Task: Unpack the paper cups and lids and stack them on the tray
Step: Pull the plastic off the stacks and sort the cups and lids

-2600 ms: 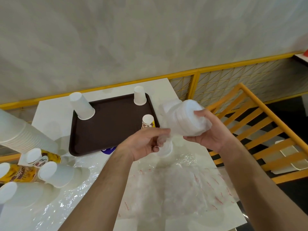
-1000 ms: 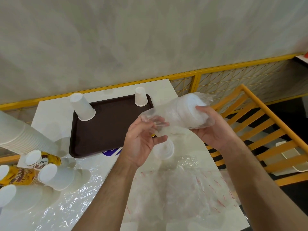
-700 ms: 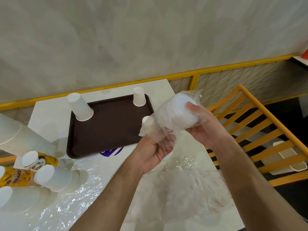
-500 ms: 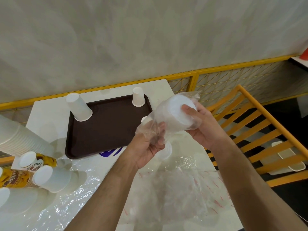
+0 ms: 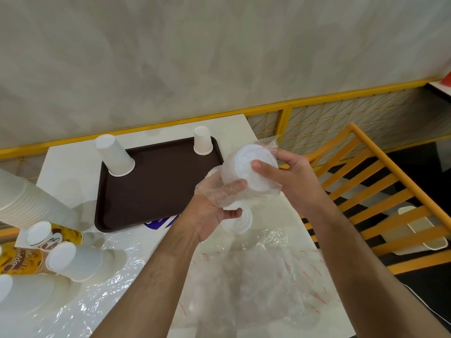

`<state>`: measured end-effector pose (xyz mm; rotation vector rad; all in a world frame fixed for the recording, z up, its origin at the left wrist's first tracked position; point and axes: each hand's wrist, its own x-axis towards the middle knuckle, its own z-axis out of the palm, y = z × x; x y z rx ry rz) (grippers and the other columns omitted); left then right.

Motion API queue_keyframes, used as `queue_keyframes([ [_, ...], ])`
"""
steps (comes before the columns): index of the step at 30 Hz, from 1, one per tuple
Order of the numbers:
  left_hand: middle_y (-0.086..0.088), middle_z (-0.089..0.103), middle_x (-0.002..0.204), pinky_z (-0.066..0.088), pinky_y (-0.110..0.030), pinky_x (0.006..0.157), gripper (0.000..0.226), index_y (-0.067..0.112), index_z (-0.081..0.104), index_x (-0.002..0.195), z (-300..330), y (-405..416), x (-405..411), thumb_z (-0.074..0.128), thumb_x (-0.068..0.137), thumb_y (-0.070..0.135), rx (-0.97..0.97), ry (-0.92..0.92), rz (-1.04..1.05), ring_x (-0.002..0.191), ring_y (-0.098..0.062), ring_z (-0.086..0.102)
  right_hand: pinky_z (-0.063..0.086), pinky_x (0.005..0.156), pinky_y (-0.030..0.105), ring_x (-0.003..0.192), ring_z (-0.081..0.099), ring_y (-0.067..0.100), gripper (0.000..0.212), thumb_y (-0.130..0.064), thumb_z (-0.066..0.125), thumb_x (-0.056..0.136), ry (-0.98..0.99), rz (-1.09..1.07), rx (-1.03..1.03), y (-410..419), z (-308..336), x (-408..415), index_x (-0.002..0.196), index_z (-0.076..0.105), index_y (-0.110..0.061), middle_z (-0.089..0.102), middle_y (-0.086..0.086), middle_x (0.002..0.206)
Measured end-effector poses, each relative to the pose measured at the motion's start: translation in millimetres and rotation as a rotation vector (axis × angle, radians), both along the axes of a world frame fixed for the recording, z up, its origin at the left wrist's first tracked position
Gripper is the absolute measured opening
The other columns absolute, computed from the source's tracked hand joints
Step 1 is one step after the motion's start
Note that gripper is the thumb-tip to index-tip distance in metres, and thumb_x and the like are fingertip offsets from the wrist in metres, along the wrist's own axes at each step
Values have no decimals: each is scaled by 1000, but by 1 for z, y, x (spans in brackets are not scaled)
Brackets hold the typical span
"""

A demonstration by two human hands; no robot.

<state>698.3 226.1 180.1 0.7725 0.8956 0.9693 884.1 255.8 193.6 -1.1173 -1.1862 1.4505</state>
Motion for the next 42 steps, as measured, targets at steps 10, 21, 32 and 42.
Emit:
queue_keyframes([
  [10,-15,66,105,55,-40,67,28,25,77,85,-5,3,4,83,58,23,-115,-81,159,93,-35,62,60,74,37,81,74,16,18,-17,66,96,-135,-140,19,4,1,0,112,70,-10,78,1,88],
  [21,-15,69,113,57,-44,75,46,23,74,106,-10,4,3,82,62,30,-60,-142,148,98,-35,63,61,70,34,86,75,24,12,-8,57,101,-56,-218,40,-7,4,-5,94,67,-9,77,6,97],
  [32,-9,68,116,52,-40,78,61,19,67,121,-10,5,3,80,63,31,11,-122,187,103,-29,62,62,71,29,91,73,11,15,-14,57,102,-428,-211,272,-12,6,-5,91,64,-21,75,-2,95],
  [42,-17,61,127,53,-47,82,83,11,56,136,-7,6,-2,87,61,29,-97,-308,183,108,-35,60,59,68,31,80,74,19,14,-8,49,104,24,-177,121,-14,15,-10,93,58,-8,76,3,93],
])
